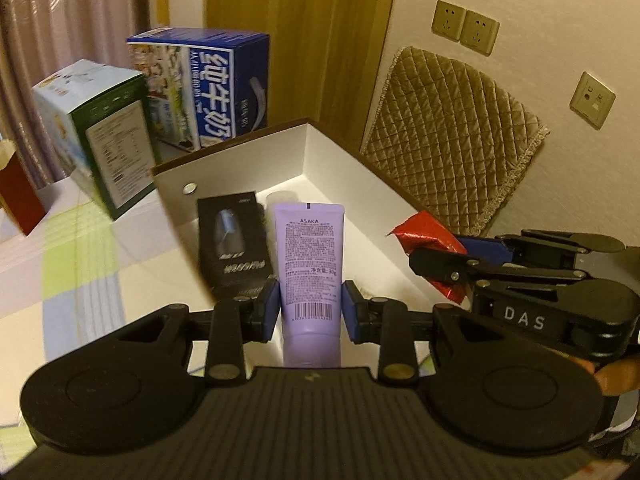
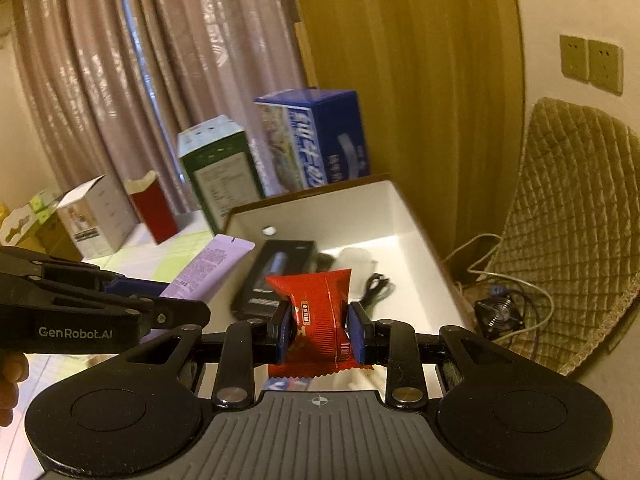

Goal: Organize objects
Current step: 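Carry the purple tube and red packet over the brown box with both grippers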

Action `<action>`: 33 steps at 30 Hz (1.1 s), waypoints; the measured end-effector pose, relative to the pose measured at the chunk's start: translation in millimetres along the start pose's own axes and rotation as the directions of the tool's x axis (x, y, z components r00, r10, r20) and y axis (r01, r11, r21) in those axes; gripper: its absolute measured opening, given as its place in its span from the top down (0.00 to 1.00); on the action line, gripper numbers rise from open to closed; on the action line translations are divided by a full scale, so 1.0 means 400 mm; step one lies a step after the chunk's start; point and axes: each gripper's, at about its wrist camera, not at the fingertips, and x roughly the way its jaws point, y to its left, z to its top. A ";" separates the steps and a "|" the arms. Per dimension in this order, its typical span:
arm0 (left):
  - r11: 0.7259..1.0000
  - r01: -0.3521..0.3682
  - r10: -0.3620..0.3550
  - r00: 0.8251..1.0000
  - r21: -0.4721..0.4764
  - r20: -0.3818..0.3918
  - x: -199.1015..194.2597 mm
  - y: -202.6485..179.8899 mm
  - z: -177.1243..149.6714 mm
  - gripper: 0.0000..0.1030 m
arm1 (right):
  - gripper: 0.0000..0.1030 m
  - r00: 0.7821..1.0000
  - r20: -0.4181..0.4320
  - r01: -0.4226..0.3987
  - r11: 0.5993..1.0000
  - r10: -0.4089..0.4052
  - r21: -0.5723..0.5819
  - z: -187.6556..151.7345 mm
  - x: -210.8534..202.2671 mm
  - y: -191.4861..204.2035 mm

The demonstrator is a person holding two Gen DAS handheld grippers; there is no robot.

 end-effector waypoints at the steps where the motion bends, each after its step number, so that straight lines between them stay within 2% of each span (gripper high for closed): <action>1: 1.000 0.000 0.000 1.000 0.002 -0.005 0.016 -0.006 0.010 0.73 | 0.74 1.000 -0.007 0.006 1.000 -0.006 0.006 0.005 0.012 -0.013; 18: 1.000 -0.009 0.009 0.996 -0.002 -0.094 0.241 -0.008 0.105 0.73 | 0.74 0.995 -0.094 0.045 0.999 -0.042 0.029 0.048 0.176 -0.106; 33: 0.999 -0.029 0.023 0.987 -0.032 -0.159 0.385 0.024 0.124 0.73 | 0.74 0.987 -0.134 0.083 0.997 -0.083 -0.006 0.049 0.251 -0.124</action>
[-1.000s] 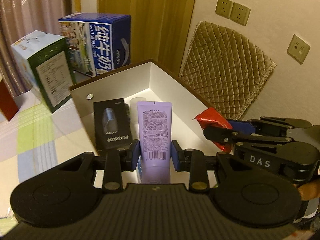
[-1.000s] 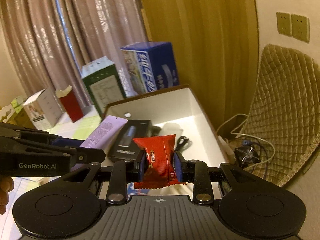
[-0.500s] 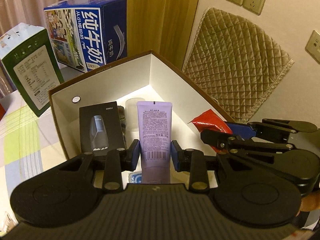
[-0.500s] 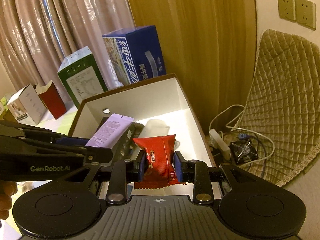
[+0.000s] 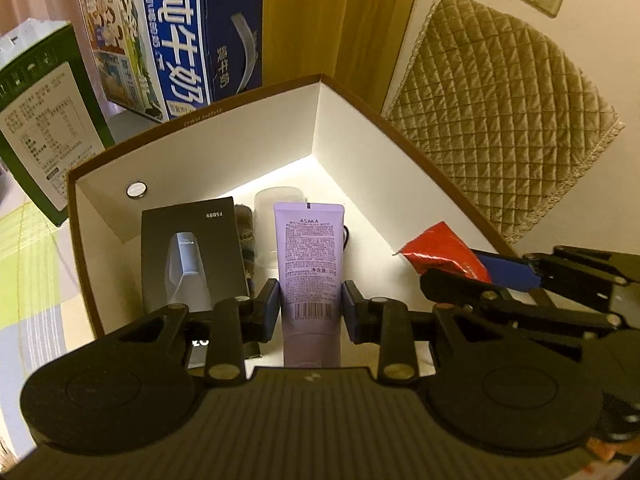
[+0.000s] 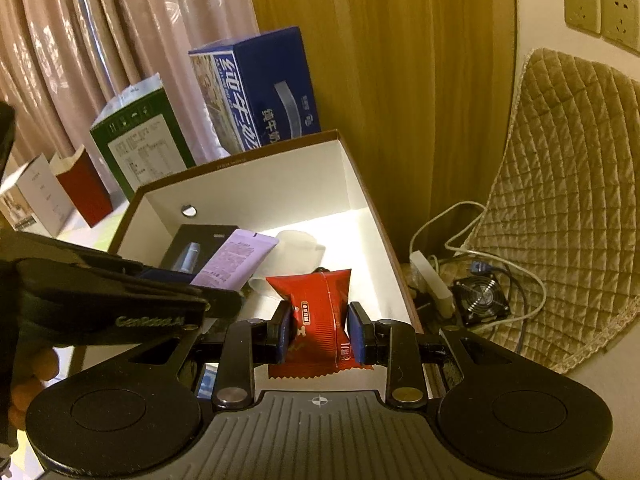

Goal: Organize objects
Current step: 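Carry the purple tube and red packet over the brown box with both grippers, then lower the tube and packet into the brown box and open both grippers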

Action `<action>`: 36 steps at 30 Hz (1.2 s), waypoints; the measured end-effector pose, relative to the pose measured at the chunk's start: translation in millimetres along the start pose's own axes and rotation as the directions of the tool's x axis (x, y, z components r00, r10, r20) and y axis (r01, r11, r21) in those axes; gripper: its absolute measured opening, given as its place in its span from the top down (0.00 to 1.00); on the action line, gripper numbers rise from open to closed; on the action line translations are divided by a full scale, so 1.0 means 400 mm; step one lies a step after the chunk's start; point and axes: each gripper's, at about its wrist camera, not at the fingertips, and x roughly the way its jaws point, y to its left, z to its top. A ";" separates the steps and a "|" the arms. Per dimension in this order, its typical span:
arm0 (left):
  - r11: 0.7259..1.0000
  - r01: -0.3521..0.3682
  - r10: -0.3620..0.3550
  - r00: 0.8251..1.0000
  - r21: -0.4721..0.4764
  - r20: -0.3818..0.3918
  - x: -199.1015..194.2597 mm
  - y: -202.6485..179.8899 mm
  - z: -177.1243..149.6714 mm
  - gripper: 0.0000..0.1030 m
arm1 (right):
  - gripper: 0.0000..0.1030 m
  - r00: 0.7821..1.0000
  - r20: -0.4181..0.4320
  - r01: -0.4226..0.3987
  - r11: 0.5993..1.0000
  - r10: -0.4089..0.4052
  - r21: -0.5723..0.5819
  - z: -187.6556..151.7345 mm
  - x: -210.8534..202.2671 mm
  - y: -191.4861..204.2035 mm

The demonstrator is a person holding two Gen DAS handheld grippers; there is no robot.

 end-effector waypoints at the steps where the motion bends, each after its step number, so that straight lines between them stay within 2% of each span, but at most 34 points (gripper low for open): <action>1: 1.000 0.002 -0.002 1.000 -0.002 -0.006 0.009 0.002 0.001 0.73 | 0.74 1.000 -0.002 0.005 1.000 -0.005 -0.006 0.000 0.004 0.002; 13: 1.000 -0.018 0.018 0.998 0.001 -0.060 0.086 0.016 -0.010 0.73 | 0.74 0.999 -0.033 0.037 0.997 -0.039 -0.069 -0.009 0.051 0.016; 17: 1.000 -0.023 0.023 0.999 0.000 -0.049 0.085 0.024 -0.011 0.73 | 0.74 0.998 -0.033 0.051 0.994 -0.054 -0.097 -0.011 0.058 0.021; 22: 0.999 -0.030 0.031 0.999 0.024 -0.032 0.065 0.028 -0.007 0.62 | 0.74 0.999 -0.031 0.041 0.992 -0.045 -0.120 -0.009 0.063 0.026; 24: 0.998 -0.046 0.047 0.999 0.040 -0.021 0.054 0.029 -0.007 0.48 | 0.74 0.999 -0.024 0.045 0.990 -0.049 -0.136 -0.008 0.065 0.030; 28: 0.996 -0.070 0.070 0.998 0.053 -0.003 0.033 0.035 -0.008 0.40 | 0.73 0.999 0.008 0.048 0.984 -0.047 -0.170 -0.003 0.066 0.035; 31: 0.996 -0.079 0.079 0.997 0.047 -0.005 0.022 0.045 -0.008 0.34 | 0.68 0.999 0.017 0.050 0.983 -0.048 -0.175 0.000 0.060 0.031; 36: 0.998 -0.064 0.064 0.998 0.027 0.005 -0.009 0.062 -0.016 0.23 | 0.48 0.999 0.030 0.032 0.988 -0.027 -0.151 -0.006 0.023 0.021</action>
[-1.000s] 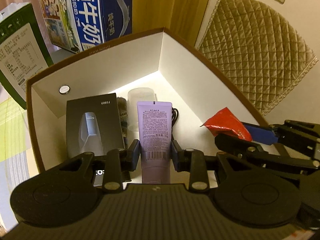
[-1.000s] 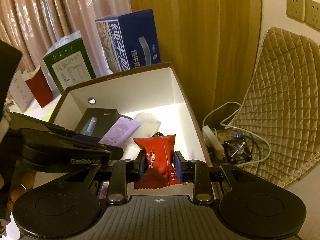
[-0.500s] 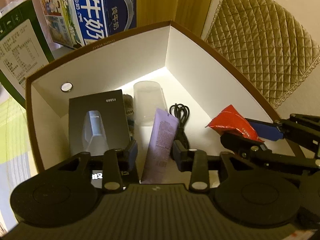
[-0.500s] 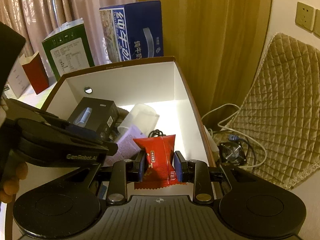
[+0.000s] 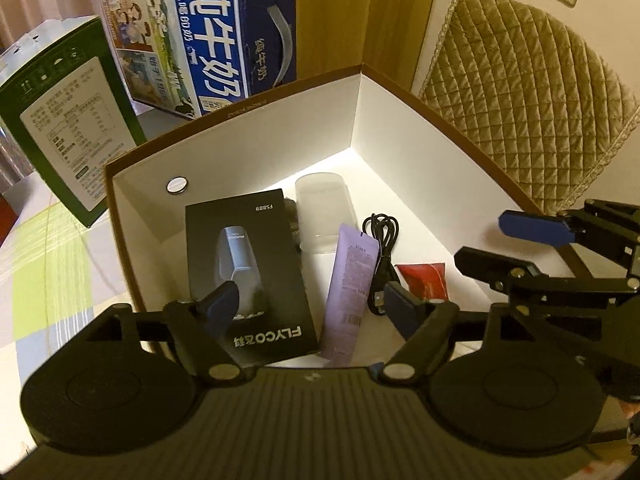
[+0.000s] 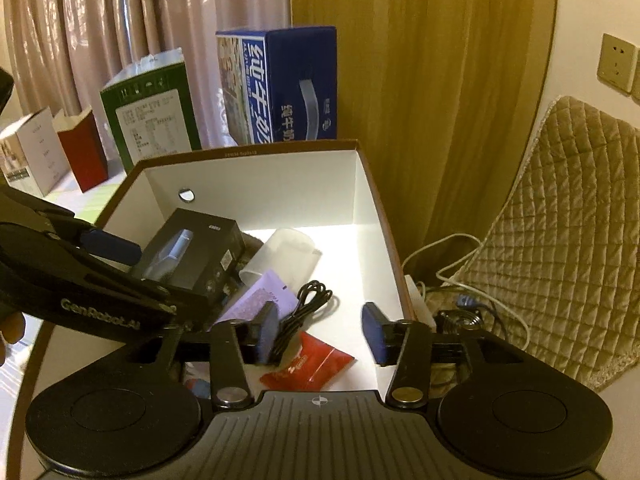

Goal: Organize objects
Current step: 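Lower the tube and packet into the brown box and open both grippers, then withdraw both grippers from the brown box back over the table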

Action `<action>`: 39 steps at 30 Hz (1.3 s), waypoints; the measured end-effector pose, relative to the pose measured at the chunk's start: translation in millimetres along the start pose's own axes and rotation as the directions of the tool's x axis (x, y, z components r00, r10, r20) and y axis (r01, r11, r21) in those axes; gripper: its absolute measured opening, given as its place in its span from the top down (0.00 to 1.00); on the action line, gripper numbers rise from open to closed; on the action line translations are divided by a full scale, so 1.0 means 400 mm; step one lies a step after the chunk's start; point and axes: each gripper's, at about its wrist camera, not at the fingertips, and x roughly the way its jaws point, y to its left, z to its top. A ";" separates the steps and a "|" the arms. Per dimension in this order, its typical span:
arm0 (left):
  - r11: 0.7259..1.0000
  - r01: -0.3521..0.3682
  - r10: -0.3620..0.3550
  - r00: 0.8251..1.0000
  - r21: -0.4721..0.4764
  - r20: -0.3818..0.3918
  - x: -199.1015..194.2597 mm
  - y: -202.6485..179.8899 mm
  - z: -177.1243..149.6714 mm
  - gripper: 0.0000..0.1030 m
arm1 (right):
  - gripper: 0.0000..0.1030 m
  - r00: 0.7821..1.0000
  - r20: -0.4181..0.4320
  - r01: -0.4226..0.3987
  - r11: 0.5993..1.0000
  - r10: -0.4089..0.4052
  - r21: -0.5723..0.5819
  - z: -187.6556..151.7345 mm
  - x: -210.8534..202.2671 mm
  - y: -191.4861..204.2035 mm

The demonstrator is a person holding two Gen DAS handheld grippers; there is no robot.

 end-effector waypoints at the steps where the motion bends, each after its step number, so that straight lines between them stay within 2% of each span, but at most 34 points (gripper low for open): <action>1: 1.000 0.005 -0.005 1.000 -0.001 0.005 -0.007 0.003 -0.002 0.22 | 0.46 1.000 0.001 -0.003 1.000 0.003 0.003 -0.003 -0.008 0.000; 6: 1.000 0.022 -0.022 0.999 0.001 0.023 -0.043 0.008 -0.015 0.17 | 0.33 0.999 0.000 -0.032 0.999 0.032 0.038 -0.021 -0.050 0.000; 12: 0.999 0.033 -0.032 0.999 -0.010 0.042 -0.091 0.012 -0.041 0.16 | 0.15 0.998 0.009 -0.059 0.994 0.058 0.092 -0.040 -0.108 0.006; 15: 0.999 0.029 -0.028 0.998 -0.017 0.053 -0.121 0.012 -0.058 0.14 | 0.09 0.998 0.011 -0.065 0.992 0.065 0.110 -0.048 -0.135 0.012; 29: 0.998 -0.005 0.009 0.998 -0.061 0.058 -0.246 0.007 -0.161 0.11 | 0.03 0.995 0.006 -0.095 0.985 0.095 0.144 -0.088 -0.239 0.058; 39: 0.998 -0.002 0.005 0.999 -0.066 0.046 -0.313 -0.010 -0.245 0.10 | 0.02 0.994 0.006 -0.112 0.983 0.113 0.143 -0.122 -0.299 0.112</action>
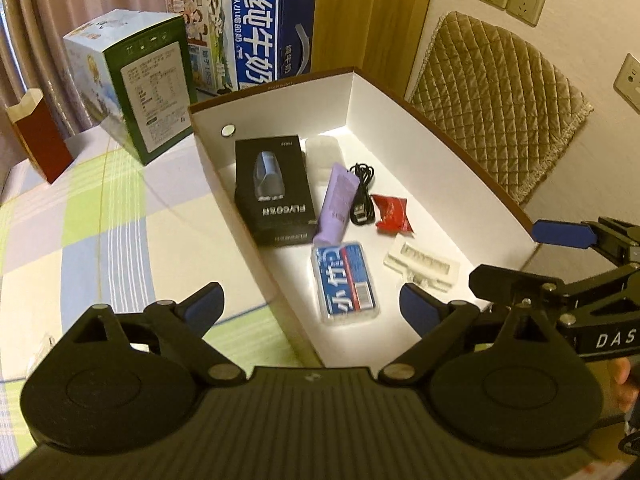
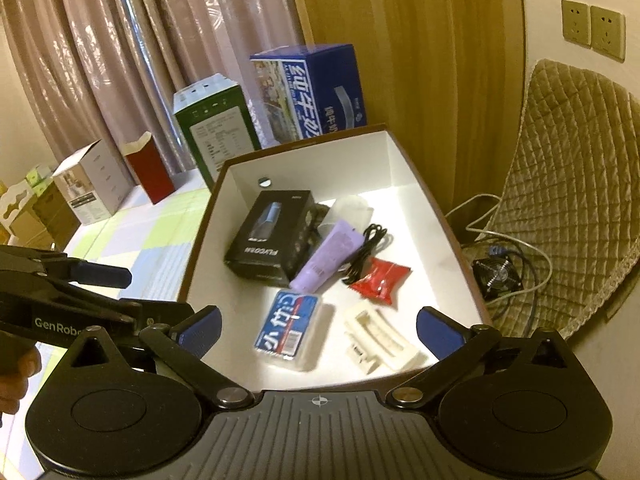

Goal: Organize objects
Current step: 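Withdraw both grippers from the brown box back over the table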

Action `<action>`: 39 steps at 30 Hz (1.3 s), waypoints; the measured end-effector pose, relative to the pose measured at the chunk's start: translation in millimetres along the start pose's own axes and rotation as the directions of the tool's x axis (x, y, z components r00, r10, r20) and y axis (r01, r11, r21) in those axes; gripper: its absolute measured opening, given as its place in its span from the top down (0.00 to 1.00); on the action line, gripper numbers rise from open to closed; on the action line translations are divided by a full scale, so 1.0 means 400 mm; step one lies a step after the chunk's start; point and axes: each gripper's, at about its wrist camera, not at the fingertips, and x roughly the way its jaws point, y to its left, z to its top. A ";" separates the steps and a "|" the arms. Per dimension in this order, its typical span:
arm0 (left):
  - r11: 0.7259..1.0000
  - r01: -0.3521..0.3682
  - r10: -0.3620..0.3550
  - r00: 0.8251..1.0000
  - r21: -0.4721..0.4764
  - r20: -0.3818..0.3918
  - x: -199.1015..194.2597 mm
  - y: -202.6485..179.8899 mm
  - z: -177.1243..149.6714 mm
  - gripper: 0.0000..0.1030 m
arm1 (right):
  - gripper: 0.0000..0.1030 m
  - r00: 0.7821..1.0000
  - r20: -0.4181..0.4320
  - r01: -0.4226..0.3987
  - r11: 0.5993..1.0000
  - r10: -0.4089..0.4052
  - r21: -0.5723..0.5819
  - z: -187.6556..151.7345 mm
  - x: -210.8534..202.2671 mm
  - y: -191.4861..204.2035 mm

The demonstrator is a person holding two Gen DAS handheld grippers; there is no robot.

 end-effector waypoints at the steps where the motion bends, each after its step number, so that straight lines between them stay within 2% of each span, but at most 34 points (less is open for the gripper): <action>1: 1.000 0.001 -0.001 1.000 -0.002 -0.001 -0.006 0.001 -0.008 0.10 | 0.02 1.000 0.000 -0.001 1.000 0.001 -0.001 0.000 0.000 0.001; 11: 0.999 -0.017 0.017 1.000 -0.038 -0.004 -0.079 0.032 -0.097 0.10 | 0.02 1.000 0.001 -0.006 1.000 0.006 -0.017 -0.049 -0.050 0.072; 24: 0.993 -0.055 0.053 0.998 -0.100 -0.023 -0.191 0.121 -0.245 0.09 | 0.02 0.998 -0.034 -0.061 0.997 0.059 -0.044 -0.121 -0.074 0.204; 39: 0.973 -0.120 0.109 0.992 -0.197 -0.069 -0.268 0.257 -0.376 0.09 | 0.02 0.986 -0.115 -0.135 0.987 0.125 -0.088 -0.194 -0.021 0.365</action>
